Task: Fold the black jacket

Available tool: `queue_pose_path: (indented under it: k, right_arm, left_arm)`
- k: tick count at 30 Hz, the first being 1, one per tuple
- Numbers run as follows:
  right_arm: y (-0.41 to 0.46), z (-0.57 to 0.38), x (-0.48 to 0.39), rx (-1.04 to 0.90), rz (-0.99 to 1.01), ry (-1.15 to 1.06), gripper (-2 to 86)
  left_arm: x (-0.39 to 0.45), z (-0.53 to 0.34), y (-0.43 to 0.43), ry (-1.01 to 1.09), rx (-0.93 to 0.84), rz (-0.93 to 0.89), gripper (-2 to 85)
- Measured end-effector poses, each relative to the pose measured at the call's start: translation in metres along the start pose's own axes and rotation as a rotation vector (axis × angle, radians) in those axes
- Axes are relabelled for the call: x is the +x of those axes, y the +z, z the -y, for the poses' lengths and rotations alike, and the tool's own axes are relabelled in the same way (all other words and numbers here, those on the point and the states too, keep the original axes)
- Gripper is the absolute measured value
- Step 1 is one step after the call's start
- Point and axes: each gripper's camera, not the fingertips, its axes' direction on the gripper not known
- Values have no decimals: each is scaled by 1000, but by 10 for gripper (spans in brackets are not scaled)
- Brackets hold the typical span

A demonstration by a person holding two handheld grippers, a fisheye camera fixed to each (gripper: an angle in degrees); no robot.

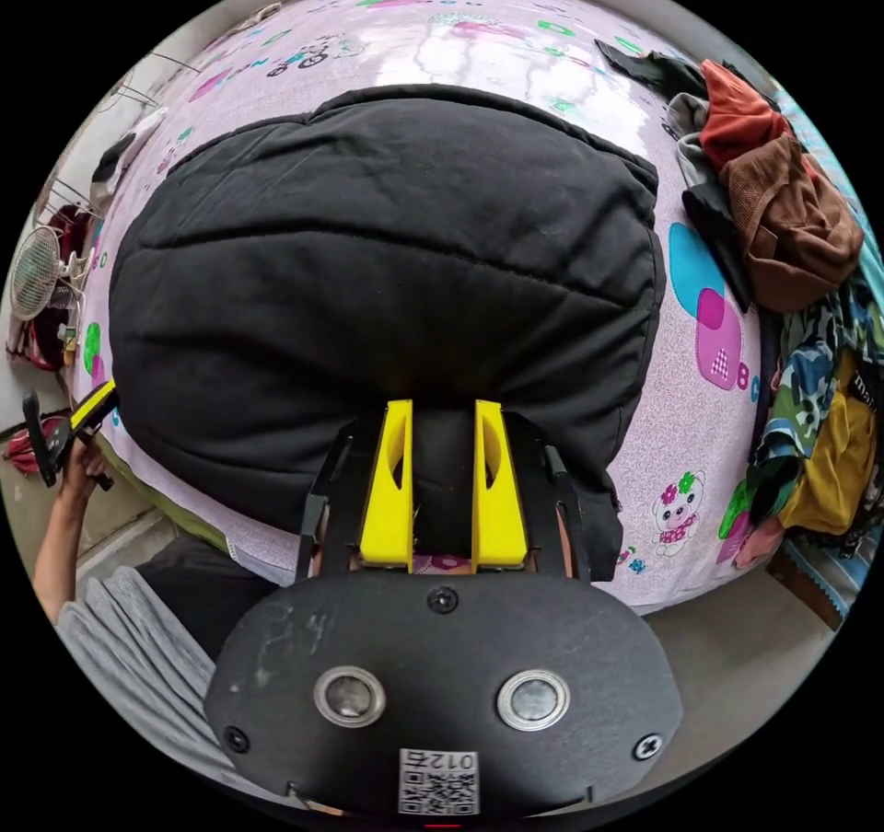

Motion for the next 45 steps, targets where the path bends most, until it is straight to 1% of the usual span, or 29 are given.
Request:
queue_pose_path:
  k: [2, 4, 6, 7, 9, 11, 12, 14, 15, 17, 20, 23, 27, 33, 39, 42, 45]
  right_arm:
    - [-26, -8, 8, 39, 3, -32, 100]
    - [-49, -17, 21, 76, 17, -38, 99]
    - [-76, -28, 45, 110, 81, -26, 98]
    - [-98, -38, 68, 136, 146, 7, 96]
    - [-136, -62, 109, 194, 273, 54, 83]
    - [-185, -104, 175, 289, 417, 136, 86]
    - [-196, -116, 194, 315, 448, 161, 88]
    - [-228, -155, 274, 401, 557, 263, 95]
    - [-233, -161, 294, 408, 586, 284, 100]
    - [-237, -170, 367, 405, 721, 341, 122]
    - [-220, -160, 432, 364, 884, 388, 140]
    - [-209, -138, 470, 326, 983, 407, 156]
    - [-207, -106, 493, 262, 1039, 392, 172]
    - [-231, -59, 508, 199, 1092, 286, 169]
    - [-253, -27, 501, 163, 1176, 195, 160]
    - [-261, -19, 494, 149, 1194, 141, 126]
    - [-274, -19, 491, 174, 1192, 102, 65]
  left_arm:
    - [-4, -3, -10, -51, 1, -16, -1]
    - [-4, -8, -27, -112, 24, 5, 0]
    - [10, -15, -55, -136, 100, 43, 1]
    - [16, -15, -61, -132, 117, 44, 1]
    - [47, -8, -79, -81, 165, 35, 3]
    - [77, 3, -85, -15, 186, 26, 3]
    - [99, 12, -86, 31, 193, 14, 3]
    - [132, 28, -83, 86, 200, -10, 3]
    - [151, 39, -79, 111, 196, -33, 2]
    - [180, 56, -70, 147, 185, -57, 2]
    - [223, 84, -54, 205, 150, -45, 2]
    - [261, 104, -44, 262, 112, -15, 2]
    - [307, 122, -28, 338, 58, 45, 3]
    - [344, 135, -1, 344, -1, 143, 4]
    - [344, 137, 6, 283, 1, 98, 4]
    - [347, 139, 6, 282, -4, 95, 3]
    - [350, 139, 1, 277, -2, 89, 2]
